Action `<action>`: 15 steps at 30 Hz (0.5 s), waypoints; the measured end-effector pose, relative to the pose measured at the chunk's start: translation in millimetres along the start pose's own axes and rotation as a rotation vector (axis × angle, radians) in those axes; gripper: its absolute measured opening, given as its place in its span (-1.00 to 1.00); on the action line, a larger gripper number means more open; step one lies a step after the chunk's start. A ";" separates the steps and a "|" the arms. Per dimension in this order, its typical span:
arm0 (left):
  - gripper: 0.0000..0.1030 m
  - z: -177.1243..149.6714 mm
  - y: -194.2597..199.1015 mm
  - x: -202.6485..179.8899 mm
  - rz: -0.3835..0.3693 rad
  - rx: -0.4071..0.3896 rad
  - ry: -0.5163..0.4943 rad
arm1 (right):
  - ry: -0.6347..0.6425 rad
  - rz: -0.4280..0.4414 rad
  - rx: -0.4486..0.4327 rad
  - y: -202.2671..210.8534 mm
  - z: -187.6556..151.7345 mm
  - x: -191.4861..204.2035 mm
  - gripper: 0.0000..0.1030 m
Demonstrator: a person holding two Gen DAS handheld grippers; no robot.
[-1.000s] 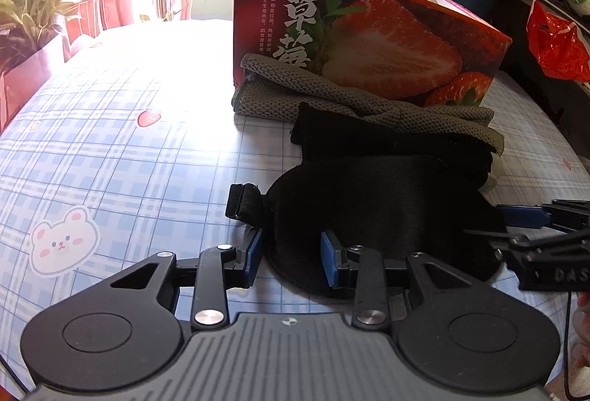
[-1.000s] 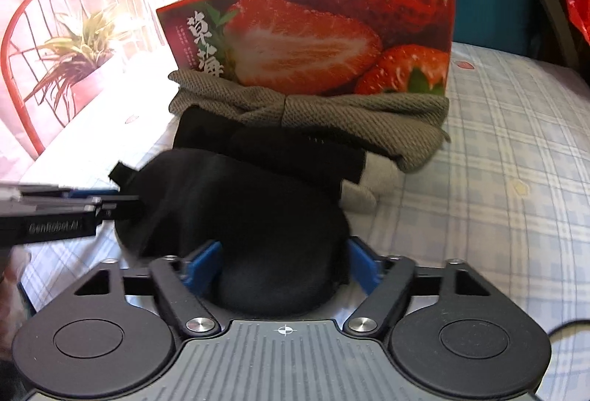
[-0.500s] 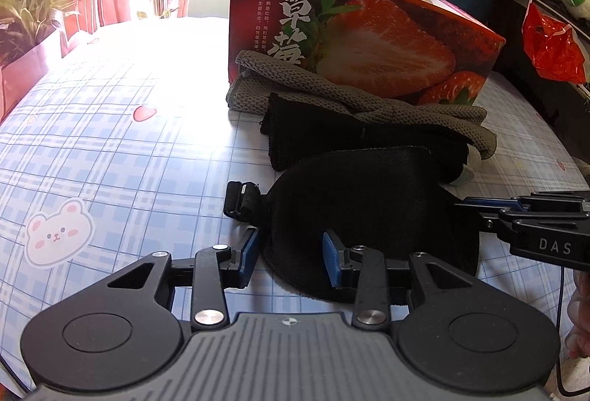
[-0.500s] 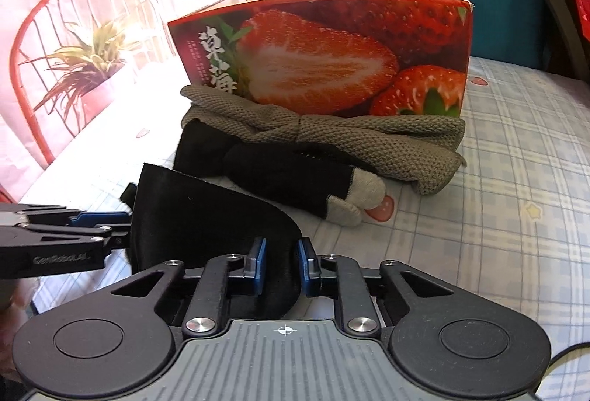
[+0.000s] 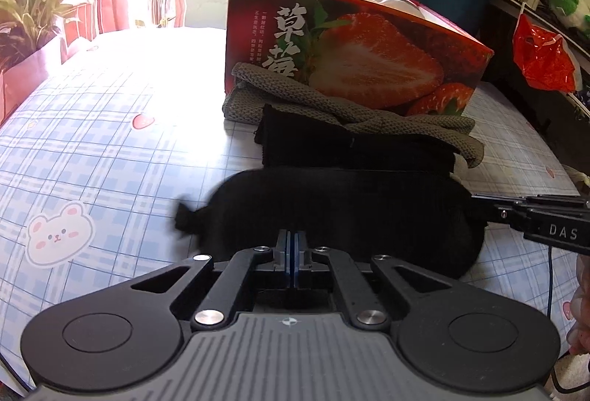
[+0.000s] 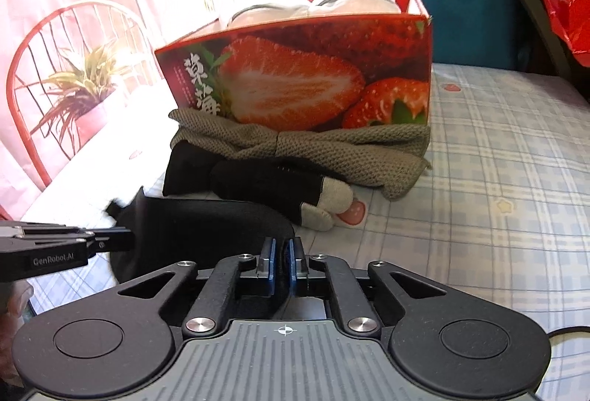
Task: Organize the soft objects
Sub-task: 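Lift the black eye mask with both grippers toward the box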
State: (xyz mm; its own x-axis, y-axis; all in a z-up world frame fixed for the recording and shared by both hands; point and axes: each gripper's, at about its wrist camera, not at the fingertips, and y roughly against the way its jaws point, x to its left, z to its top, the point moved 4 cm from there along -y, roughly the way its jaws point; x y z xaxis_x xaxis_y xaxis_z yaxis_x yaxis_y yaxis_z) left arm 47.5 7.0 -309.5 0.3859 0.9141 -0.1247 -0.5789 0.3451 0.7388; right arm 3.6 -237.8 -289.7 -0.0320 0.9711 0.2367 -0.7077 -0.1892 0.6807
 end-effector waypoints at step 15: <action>-0.95 0.3 11.0 3.3 0.018 -0.025 0.024 | -0.006 0.005 -0.054 16.1 1.9 3.2 -0.93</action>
State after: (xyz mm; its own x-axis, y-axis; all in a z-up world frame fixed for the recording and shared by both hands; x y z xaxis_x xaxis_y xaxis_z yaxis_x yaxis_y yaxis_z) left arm 42.5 13.7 -301.5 0.3583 0.9249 -0.1273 -0.6036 0.3336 0.7241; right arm -6.6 -238.0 -276.7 -0.0313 0.9693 0.2439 -0.7443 -0.1855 0.6416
